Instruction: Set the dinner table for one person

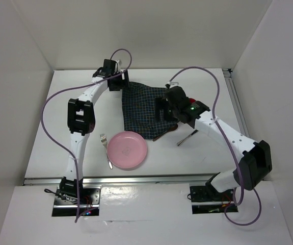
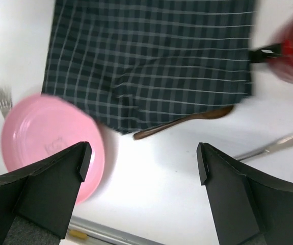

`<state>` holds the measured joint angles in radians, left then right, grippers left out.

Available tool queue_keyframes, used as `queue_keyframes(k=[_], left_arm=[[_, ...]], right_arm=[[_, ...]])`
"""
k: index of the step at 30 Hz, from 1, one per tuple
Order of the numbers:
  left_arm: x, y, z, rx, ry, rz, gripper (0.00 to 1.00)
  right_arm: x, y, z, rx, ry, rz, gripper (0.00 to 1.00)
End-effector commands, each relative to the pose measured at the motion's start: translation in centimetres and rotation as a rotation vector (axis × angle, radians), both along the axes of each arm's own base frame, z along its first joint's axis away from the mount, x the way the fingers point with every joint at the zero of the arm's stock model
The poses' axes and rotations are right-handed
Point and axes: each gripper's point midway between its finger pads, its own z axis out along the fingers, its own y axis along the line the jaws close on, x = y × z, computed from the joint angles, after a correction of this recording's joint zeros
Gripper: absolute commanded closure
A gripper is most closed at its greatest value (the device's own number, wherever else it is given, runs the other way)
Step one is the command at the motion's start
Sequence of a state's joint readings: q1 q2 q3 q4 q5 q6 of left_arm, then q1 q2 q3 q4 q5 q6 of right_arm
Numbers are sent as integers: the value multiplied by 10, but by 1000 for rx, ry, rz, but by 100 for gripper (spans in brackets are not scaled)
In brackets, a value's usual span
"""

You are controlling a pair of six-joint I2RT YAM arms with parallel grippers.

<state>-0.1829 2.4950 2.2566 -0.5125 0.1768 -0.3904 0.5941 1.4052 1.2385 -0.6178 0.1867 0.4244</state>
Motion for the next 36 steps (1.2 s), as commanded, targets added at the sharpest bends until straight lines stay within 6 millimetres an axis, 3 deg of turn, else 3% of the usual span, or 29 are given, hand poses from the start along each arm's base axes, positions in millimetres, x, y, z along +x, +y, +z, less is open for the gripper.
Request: queue_keyframes(k=[1,2,3,5,6,7,8,10,11,13,14,16,17,18,19,20,25,26,27,28,32,33,35,36], left_arm=[[28,-16,10,-75,-84,-27,12],[33,-17,14,-79,-102,-28,12],[32,-19,8,-92,-86,-27,12],[38,-27,17,-130,-125,-48,16],[36,-29,13,-139,-121,-58,19],[37,-32,22,-160,-138,-68,29],[39,-26,19,-160,-137,-58,35],[37,-29,20,-178,-130,-62,55],[39,-23,26,-186,-138,-60,73],[39,-11,35,-219,-131,-41,94],[34,-5,28,-222,-107,-35,100],[36,10,48,-270,-134,-6,100],[35,16,52,-284,-135,4,100],[32,21,48,-296,-120,12,100],[30,23,60,-318,-133,5,100],[32,32,60,-317,-135,19,100],[29,42,75,-321,-151,17,100],[27,42,81,-321,-154,16,100],[26,48,74,-320,-138,28,100],[24,48,80,-320,-145,27,100],[16,66,92,-324,-150,50,100],[12,66,91,-324,-143,51,100],[7,74,107,-318,-164,66,100],[4,74,111,-318,-172,65,100]], right_arm=[[-9,48,-16,-10,-3,208,3],[-19,65,-21,-23,5,255,3],[-18,78,-17,-29,-17,283,3],[-18,96,-37,-81,7,304,3],[-22,114,-33,-80,-5,347,3],[-21,123,-36,-85,-11,354,2],[-21,131,-52,-108,17,368,2],[-22,154,-52,-85,9,397,2],[-18,166,-60,-84,8,406,2],[-13,183,-57,-62,-6,411,2],[-13,192,-74,-75,20,414,2],[-1,202,-71,-71,7,380,2],[1,201,-92,-112,44,362,2],[6,210,-86,-107,29,350,2],[11,209,-90,-125,28,320,2],[14,211,-102,-135,40,305,2],[36,216,-118,-157,26,236,4],[36,213,-133,-187,49,221,9],[40,215,-131,-186,42,204,13],[45,210,-135,-203,46,188,18],[62,187,-136,-243,38,81,56],[71,177,-121,-229,13,50,70],[79,162,-113,-232,-5,24,82],[88,157,-97,-210,-31,11,88]])
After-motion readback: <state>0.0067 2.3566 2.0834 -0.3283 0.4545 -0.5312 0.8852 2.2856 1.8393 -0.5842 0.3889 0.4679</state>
